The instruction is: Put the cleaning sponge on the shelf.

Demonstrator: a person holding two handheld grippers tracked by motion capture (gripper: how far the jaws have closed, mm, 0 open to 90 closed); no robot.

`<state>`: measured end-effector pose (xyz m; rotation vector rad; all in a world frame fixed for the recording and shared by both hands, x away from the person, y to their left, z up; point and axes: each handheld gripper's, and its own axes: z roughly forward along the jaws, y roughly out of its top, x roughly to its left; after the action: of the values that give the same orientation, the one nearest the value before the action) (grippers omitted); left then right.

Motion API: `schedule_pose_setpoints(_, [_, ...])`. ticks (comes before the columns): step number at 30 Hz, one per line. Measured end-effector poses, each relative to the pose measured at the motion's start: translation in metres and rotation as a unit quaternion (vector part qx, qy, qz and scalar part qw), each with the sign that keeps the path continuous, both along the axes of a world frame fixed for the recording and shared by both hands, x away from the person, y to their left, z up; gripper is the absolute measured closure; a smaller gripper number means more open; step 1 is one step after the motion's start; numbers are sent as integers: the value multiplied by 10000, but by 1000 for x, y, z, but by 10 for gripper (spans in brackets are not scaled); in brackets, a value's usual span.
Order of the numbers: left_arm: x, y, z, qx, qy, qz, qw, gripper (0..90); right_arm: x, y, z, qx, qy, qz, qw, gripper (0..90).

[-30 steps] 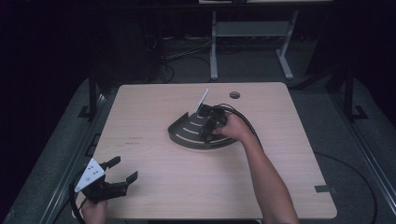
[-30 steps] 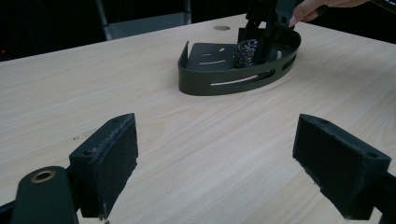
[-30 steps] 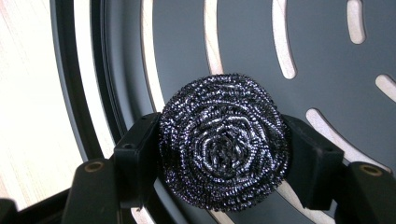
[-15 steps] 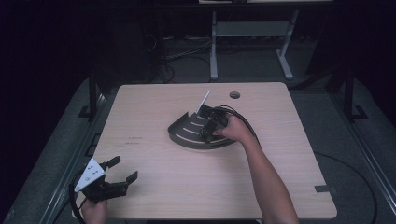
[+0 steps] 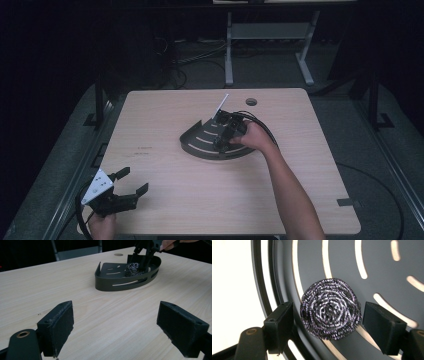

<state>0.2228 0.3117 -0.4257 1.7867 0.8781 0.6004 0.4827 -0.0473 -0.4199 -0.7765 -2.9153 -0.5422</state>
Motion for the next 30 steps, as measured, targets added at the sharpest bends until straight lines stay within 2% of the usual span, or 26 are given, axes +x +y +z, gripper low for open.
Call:
schedule_pose_setpoints(19, [-2,0,1,22,-20,-33,10000,135,-13,-5,22,105,-213,16,9997,215])
schedule_pose_setpoints(22, [-2,0,1,24,-22,-22,10000,135,-14,-8,27,168,-223,2,9996,214])
schedule_pose_setpoints(30, [-1,-1,0,26,4,-17,10000,135,-20,-17,34,140,-247,-1,9996,212])
